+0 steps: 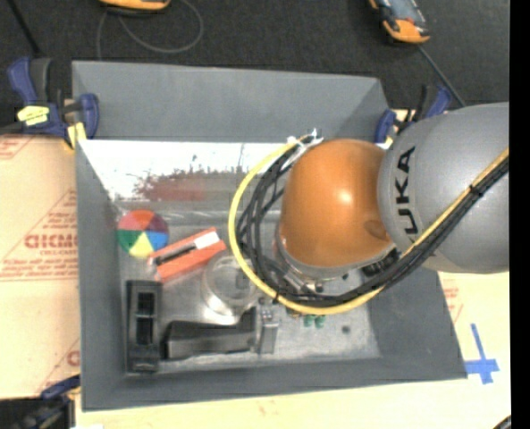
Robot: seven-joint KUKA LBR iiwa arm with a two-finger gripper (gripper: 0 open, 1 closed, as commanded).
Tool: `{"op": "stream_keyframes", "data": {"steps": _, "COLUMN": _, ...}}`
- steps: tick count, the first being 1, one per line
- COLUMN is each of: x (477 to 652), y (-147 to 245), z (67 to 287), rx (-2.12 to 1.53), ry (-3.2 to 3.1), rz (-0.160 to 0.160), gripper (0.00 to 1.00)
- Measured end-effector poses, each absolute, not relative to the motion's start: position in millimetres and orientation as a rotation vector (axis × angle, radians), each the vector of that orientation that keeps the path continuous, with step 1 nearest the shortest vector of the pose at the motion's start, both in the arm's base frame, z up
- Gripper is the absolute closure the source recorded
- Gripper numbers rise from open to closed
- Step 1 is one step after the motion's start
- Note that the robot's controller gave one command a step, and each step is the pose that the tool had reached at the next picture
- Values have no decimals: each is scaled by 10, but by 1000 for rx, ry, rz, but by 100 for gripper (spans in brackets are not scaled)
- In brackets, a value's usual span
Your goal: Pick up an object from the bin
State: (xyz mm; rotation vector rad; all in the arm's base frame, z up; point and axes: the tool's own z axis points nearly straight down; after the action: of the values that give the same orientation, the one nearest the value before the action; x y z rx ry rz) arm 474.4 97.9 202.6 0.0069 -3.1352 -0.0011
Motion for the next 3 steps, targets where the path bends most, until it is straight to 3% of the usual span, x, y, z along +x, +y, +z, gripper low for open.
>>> {"op": "stream_keyframes", "data": {"steps": 1, "x": 4762, "y": 974, "z": 2068, "rx": 2, "ry": -3144, "rz": -3, "gripper": 0}}
{"op": "stream_keyframes", "data": {"steps": 2, "x": 4811, "y": 1085, "z": 1553, "rx": 66, "ry": -3150, "rz": -3, "gripper": 0}}
{"op": "stream_keyframes", "data": {"steps": 3, "x": 4880, "y": 1134, "z": 887, "rx": -3, "ry": -3158, "rz": -9, "gripper": 0}}
